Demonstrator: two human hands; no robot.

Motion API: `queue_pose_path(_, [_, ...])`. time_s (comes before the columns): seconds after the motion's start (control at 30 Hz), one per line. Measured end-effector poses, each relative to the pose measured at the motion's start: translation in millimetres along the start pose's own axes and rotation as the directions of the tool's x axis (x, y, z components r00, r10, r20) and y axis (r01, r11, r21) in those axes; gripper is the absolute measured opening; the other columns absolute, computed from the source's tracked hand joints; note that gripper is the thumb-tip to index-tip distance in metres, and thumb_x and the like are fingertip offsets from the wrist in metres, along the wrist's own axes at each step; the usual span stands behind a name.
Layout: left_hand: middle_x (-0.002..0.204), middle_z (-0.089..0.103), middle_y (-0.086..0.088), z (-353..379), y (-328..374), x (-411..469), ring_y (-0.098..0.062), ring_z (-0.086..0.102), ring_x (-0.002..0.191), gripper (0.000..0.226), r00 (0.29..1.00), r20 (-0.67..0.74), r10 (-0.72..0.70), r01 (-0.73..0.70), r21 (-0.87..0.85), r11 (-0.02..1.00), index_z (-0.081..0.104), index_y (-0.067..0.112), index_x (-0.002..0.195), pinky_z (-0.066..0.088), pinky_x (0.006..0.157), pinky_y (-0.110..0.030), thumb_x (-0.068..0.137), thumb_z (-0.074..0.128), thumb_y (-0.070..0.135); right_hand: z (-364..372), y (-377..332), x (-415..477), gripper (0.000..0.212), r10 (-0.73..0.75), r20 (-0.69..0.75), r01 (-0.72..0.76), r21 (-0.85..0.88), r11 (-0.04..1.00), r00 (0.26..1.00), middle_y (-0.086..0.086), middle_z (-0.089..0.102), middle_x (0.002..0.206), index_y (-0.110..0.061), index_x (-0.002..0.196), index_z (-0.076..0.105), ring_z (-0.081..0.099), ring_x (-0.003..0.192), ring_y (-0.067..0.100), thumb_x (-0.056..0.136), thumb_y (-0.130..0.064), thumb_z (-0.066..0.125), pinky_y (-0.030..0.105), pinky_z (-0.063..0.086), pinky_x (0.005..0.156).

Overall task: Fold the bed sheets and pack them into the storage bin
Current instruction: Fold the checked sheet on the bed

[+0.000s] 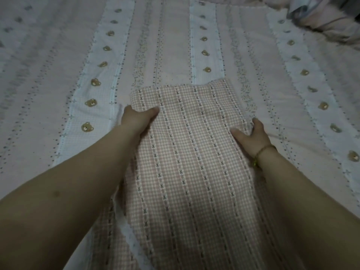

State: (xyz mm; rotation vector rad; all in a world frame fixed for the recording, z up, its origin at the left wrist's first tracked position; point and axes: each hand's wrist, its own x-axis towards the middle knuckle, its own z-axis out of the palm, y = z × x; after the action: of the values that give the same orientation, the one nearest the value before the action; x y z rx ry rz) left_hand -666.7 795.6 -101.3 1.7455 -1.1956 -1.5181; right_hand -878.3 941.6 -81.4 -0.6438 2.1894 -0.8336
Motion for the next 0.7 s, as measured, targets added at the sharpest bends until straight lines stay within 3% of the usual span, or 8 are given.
queue_pose_path(0.07, [0.112, 0.063, -0.005, 2, 5, -2, -0.019, 0.063, 0.087, 0.056, 0.998, 0.035, -0.06, 0.064, -0.14, 0.988, 0.049, 0.003, 0.124, 0.052, 0.07, -0.026, 0.079, 0.071, 0.027, 1, -20, 34, 0.085, 0.018, 0.064, -0.023, 0.077, 0.997, 0.998, 0.004, 0.021, 0.153, -0.014, 0.148, 0.008, 0.029, 0.137, 0.021, 0.086, -0.042, 0.059, 0.028, 0.025, 0.11])
queue_pose_path(0.17, [0.08, 0.064, 0.0, 2, 23, -12, -0.012, 0.06, 0.065, 0.03, 0.984, 0.131, -0.12, 0.146, -0.204, 0.968, 0.058, 0.011, 0.1, 0.047, 0.043, -0.016, 0.08, 0.07, 0.03, -8, -47, 59, 0.085, 0.07, 0.203, -0.11, 0.19, 0.976, 0.977, 0.006, 0.04, 0.143, -0.012, 0.144, 0.03, 0.046, 0.125, 0.025, 0.078, -0.053, 0.062, 0.037, 0.036, 0.107])
queue_pose_path(0.27, [0.078, 0.068, -0.001, 5, 53, -33, -0.013, 0.065, 0.063, 0.017, 0.938, 0.309, -0.155, 0.195, -0.103, 0.975, 0.063, 0.014, 0.088, 0.049, 0.047, -0.018, 0.08, 0.068, 0.029, -26, -70, 48, 0.066, 0.066, 0.329, -0.154, 0.248, 0.956, 0.942, 0.006, 0.061, 0.115, -0.011, 0.131, 0.048, 0.06, 0.097, 0.021, 0.078, -0.046, 0.064, 0.036, 0.046, 0.094])
queue_pose_path(0.37, [0.065, 0.07, 0.002, -3, 92, -57, -0.009, 0.067, 0.052, 0.006, 0.922, 0.373, -0.106, 0.134, -0.052, 0.99, 0.065, 0.012, 0.079, 0.052, 0.048, -0.018, 0.083, 0.063, 0.016, -51, -97, 26, 0.046, -0.035, 0.3, -0.045, 0.256, 0.966, 0.953, 0.006, 0.061, 0.099, -0.004, 0.126, 0.051, 0.059, 0.075, 0.015, 0.086, -0.024, 0.061, 0.032, 0.048, 0.075])
queue_pose_path(0.47, [0.056, 0.069, 0.003, -33, 130, -84, -0.009, 0.066, 0.048, 0.009, 0.952, 0.307, 0.003, 0.035, -0.12, 0.992, 0.064, 0.009, 0.078, 0.05, 0.042, -0.016, 0.086, 0.059, 0.008, -89, -130, -7, 0.03, -0.105, 0.245, 0.029, 0.296, 0.955, 0.964, 0.006, 0.062, 0.091, -0.003, 0.116, 0.056, 0.058, 0.072, 0.016, 0.088, -0.012, 0.057, 0.027, 0.045, 0.06])
queue_pose_path(0.57, [0.06, 0.07, 0.004, -65, 184, -116, -0.01, 0.067, 0.055, 0.008, 0.956, 0.238, 0.169, -0.119, -0.211, 0.97, 0.064, 0.011, 0.081, 0.051, 0.046, -0.017, 0.086, 0.058, 0.008, -135, -179, -46, 0.021, -0.203, 0.169, 0.124, 0.388, 0.913, 0.965, 0.004, 0.062, 0.089, -0.008, 0.11, 0.056, 0.059, 0.075, 0.016, 0.09, -0.011, 0.054, 0.027, 0.047, 0.06])
queue_pose_path(0.63, [0.063, 0.07, 0.005, -81, 236, -144, -0.01, 0.066, 0.062, 0.01, 0.928, 0.182, 0.326, -0.276, -0.252, 0.927, 0.064, 0.015, 0.083, 0.052, 0.049, -0.018, 0.086, 0.058, 0.007, -170, -223, -75, 0.021, -0.312, 0.089, 0.25, 0.413, 0.876, 0.946, 0.005, 0.066, 0.088, -0.005, 0.108, 0.059, 0.063, 0.074, 0.018, 0.089, -0.013, 0.056, 0.025, 0.052, 0.057])
queue_pose_path(0.7, [0.067, 0.07, 0.01, -104, 303, -193, -0.005, 0.065, 0.066, 0.015, 0.841, 0.13, 0.526, -0.473, -0.297, 0.829, 0.063, 0.019, 0.089, 0.053, 0.055, -0.018, 0.088, 0.055, 0.006, -211, -280, -122, 0.009, -0.44, -0.006, 0.4, 0.43, 0.809, 0.898, 0.001, 0.069, 0.072, -0.008, 0.093, 0.063, 0.066, 0.062, 0.014, 0.09, -0.01, 0.054, 0.021, 0.053, 0.052])
